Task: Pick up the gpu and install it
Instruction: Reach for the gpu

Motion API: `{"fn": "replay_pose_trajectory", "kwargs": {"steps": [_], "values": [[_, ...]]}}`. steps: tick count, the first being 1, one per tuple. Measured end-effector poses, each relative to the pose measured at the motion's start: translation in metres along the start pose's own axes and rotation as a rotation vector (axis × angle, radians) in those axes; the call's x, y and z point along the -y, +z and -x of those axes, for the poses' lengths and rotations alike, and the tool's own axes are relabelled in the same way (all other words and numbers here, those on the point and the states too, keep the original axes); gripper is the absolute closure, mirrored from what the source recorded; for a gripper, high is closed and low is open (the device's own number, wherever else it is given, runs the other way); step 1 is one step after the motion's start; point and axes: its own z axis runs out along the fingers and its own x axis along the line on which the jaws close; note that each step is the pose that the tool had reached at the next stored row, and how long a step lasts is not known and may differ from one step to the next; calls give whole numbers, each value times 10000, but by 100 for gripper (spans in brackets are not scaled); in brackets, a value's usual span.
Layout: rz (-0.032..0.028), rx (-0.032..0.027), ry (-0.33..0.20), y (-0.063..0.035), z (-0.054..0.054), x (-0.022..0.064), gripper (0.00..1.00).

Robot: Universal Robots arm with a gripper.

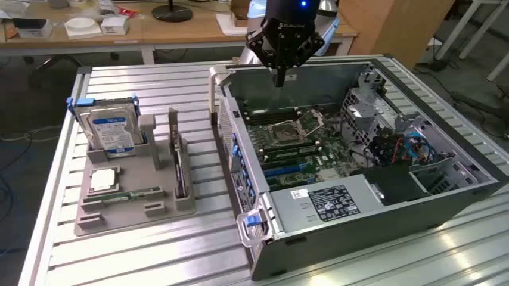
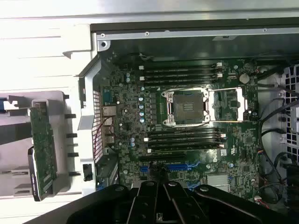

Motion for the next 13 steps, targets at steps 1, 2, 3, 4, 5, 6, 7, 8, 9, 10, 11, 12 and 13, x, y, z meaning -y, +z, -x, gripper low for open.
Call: {"fn": "replay_pose_trajectory", "kwargs": {"steps": [1,2,3,4,5,6,7,8,9,10,11,12,13], "values": [[1,0,0,0,0,0,90],[0,0,0,0,0,0,90],[0,0,0,0,0,0,90],[0,0,0,0,0,0,90],[0,0,0,0,0,0,90],[0,0,0,0,0,0,90],[1,0,0,0,0,0,90],[0,0,0,0,0,0,90],[0,0,-1,0,0,0,90],[1,1,1,1,-4,0,90],[3,2,2,2,-10,1,90],[3,2,1,2,-17,1,90],[0,0,0,0,-29,2,90]]}}
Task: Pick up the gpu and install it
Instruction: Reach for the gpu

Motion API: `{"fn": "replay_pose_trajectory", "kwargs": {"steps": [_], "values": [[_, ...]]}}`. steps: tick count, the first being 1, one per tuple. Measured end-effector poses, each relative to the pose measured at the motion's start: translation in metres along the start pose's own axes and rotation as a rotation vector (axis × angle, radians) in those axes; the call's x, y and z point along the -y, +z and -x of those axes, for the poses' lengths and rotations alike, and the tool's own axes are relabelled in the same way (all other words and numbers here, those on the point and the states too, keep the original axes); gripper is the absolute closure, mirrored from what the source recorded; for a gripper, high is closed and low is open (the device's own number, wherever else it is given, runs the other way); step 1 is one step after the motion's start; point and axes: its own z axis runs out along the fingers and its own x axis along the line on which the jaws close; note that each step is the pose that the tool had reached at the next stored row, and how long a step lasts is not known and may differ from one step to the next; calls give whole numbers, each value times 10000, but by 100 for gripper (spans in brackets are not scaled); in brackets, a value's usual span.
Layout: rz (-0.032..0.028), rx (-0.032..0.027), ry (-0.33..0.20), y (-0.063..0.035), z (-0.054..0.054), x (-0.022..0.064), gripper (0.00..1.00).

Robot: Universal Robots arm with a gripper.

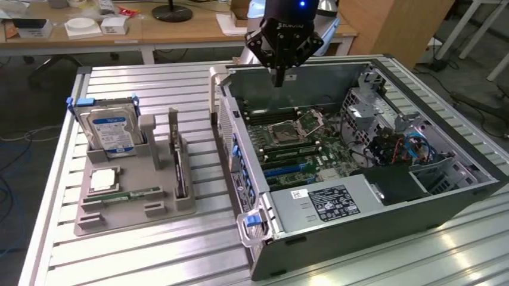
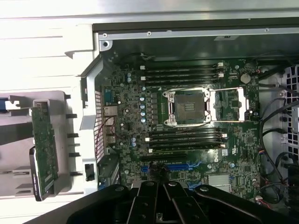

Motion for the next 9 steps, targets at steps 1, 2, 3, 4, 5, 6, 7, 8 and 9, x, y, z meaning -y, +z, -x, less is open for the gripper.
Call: {"fn": "replay_pose_trajectory", "kwargs": {"steps": [1,2,3,4,5,6,7,8,9], "values": [[0,0,0,0,-14,1,90],[1,0,0,0,-30,2,90],[1,1,1,0,-44,3,90],[0,0,0,-1,-56,4,90],[1,0,1,0,-69,5,90],[1,0,0,-1,-79,6,90],[1,0,0,-1,-88,6,90],[1,0,0,0,-98,7,90],[1,0,-1,0,-107,8,90]]}}
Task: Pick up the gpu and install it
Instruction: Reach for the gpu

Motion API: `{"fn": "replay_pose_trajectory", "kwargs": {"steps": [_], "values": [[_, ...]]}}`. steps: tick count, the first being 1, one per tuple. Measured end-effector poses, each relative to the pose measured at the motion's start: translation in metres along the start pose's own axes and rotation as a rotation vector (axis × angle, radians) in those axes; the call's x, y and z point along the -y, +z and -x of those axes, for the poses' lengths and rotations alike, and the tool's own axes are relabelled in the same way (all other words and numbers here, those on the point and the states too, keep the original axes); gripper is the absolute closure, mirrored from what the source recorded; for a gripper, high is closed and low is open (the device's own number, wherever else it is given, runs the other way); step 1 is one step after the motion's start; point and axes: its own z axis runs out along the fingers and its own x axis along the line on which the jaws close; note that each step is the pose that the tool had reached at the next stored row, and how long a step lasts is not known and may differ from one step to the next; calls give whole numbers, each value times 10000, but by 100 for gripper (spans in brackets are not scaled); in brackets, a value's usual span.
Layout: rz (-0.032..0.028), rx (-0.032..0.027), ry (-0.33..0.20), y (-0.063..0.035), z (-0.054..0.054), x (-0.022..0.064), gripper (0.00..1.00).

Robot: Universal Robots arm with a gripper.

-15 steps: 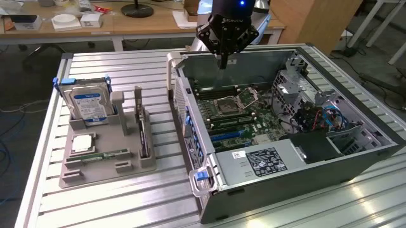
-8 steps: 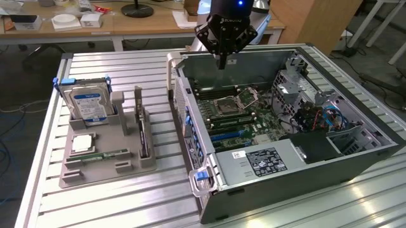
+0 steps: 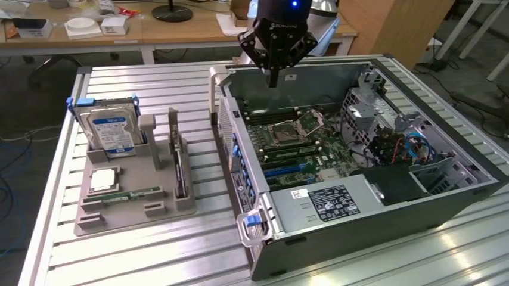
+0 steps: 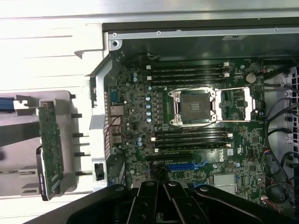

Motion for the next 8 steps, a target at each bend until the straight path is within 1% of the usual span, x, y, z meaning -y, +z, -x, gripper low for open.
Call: {"fn": "replay_pose_trajectory", "kwargs": {"steps": [8], "values": [[-1,-2,1,1,-78,6,90]]}}
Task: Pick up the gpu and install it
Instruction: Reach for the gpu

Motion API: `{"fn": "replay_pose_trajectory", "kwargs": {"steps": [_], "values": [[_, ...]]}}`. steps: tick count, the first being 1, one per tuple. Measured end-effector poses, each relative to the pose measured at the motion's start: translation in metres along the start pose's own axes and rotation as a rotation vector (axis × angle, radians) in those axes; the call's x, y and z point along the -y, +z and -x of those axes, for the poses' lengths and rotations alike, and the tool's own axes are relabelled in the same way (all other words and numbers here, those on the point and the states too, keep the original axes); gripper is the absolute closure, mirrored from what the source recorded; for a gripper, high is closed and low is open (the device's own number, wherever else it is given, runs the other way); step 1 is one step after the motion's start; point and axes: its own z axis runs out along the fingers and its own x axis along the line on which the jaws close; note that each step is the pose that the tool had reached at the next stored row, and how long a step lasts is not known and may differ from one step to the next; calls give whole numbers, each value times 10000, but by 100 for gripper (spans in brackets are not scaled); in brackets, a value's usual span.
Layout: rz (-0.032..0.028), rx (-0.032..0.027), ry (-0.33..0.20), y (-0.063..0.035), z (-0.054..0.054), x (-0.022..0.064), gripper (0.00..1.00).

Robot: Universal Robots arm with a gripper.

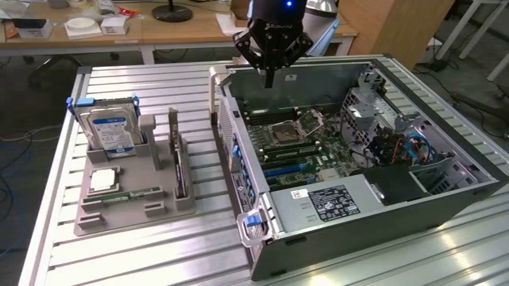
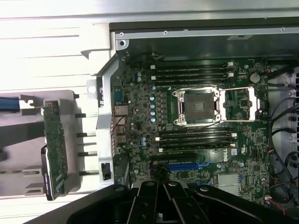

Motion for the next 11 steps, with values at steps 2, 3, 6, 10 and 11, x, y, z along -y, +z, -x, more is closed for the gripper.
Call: {"fn": "replay_pose_trajectory", "kwargs": {"steps": [2,3,6,10,11], "values": [[1,0,0,1,-21,1,90],[1,0,0,1,-30,2,90],[0,-1,-1,1,-58,4,90],[0,-3,-1,2,-96,7,90],[0,-3,-1,2,-105,8,90]]}}
